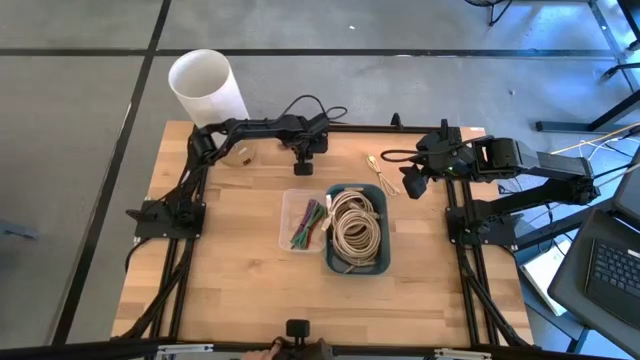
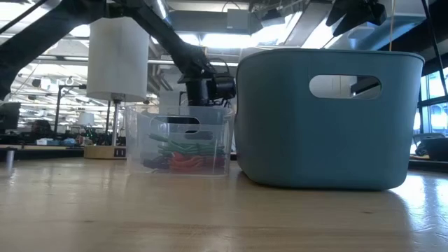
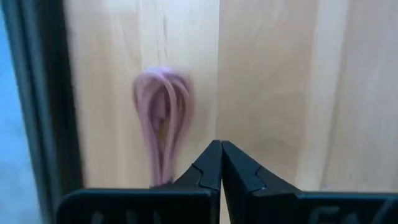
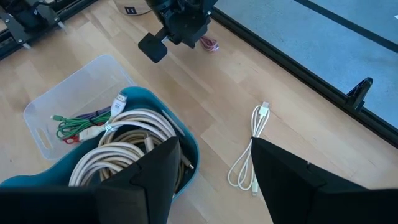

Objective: Pick & Place USB Port
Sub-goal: Put the pink charger cable into the white transparent bin

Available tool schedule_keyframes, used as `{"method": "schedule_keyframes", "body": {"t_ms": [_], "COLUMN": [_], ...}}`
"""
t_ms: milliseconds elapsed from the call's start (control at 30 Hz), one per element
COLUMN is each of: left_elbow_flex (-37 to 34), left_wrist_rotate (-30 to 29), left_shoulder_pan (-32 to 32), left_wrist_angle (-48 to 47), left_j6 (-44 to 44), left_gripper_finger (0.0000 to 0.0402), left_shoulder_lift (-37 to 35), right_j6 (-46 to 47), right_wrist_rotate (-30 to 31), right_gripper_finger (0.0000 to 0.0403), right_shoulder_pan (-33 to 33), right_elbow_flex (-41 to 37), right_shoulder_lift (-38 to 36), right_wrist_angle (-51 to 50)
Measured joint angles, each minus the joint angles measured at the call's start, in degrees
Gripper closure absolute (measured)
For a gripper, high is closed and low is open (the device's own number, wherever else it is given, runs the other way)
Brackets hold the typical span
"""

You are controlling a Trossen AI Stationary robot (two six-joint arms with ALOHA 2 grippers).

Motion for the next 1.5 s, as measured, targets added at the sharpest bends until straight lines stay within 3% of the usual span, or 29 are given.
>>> {"method": "schedule_keyframes", "body": {"t_ms": [200, 300, 467, 633, 800, 933, 1300, 1400, 1500], "left_elbow_flex": [2.0, 2.0, 2.0, 2.0, 2.0, 2.1, 2.4, 2.3, 2.2], "left_wrist_rotate": [0.6, 5.1, 5.4, -0.9, 1.3, 8.0, 10.5, 10.6, 10.8], "left_shoulder_pan": [-0.8, -0.6, -0.7, -0.6, 0.0, 1.7, 4.2, 4.2, 4.2], "left_wrist_angle": [1.0, 1.0, 0.9, 0.8, 0.0, -1.9, -2.3, -2.1, -1.0], "left_j6": [-0.2, 2.2, 1.0, -1.1, -2.7, -4.4, -5.0, -4.4, -4.4], "left_gripper_finger": [0.0400, 0.0389, 0.0319, 0.0239, 0.0201, 0.0210, 0.0240, 0.0279, 0.0354], "left_shoulder_lift": [-0.2, -0.2, -0.3, -0.3, -0.4, 0.4, 3.5, 3.6, 3.7], "right_j6": [0.0, 0.0, 0.0, 0.0, 0.0, 0.0, 0.0, 0.0, 0.0], "right_wrist_rotate": [0.0, 0.0, 0.0, 0.2, 0.2, 1.0, 1.0, 1.0, 1.0], "right_gripper_finger": [0.0197, 0.0197, 0.0197, 0.0197, 0.0197, 0.0197, 0.0197, 0.0197, 0.0197], "right_shoulder_pan": [0.0, 0.0, 0.0, 0.0, 0.0, 0.0, 0.0, 0.0, 0.0], "right_elbow_flex": [0.0, 0.0, 0.0, 0.0, 0.0, 0.0, 0.0, 0.0, 0.0], "right_shoulder_lift": [0.0, 0.0, 0.0, 0.0, 0.0, 0.0, 0.0, 0.0, 0.0], "right_wrist_angle": [0.0, 0.0, 0.0, 0.0, 0.0, 0.0, 0.0, 0.0, 0.0]}}
